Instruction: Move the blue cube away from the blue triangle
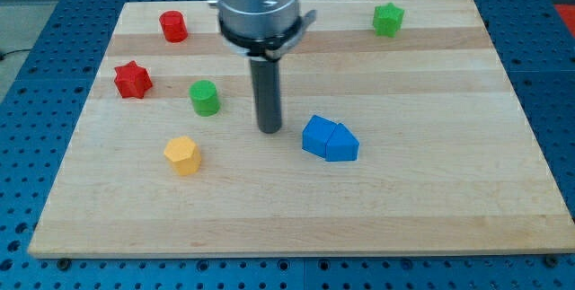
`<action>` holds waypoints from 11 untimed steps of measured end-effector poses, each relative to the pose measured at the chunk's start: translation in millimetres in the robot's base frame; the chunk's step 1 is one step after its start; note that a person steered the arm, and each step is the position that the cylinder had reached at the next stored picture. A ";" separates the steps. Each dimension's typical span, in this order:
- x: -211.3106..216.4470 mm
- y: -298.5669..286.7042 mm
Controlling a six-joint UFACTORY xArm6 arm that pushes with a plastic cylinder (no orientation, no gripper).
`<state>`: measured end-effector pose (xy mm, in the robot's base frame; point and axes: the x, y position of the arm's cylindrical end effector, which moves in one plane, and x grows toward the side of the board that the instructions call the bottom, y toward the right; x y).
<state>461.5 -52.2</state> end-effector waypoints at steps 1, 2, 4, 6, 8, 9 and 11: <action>10.0 -9.4; 27.7 13.0; 41.8 55.9; -41.0 114.3; -37.6 36.2; -76.3 72.6; -69.4 156.8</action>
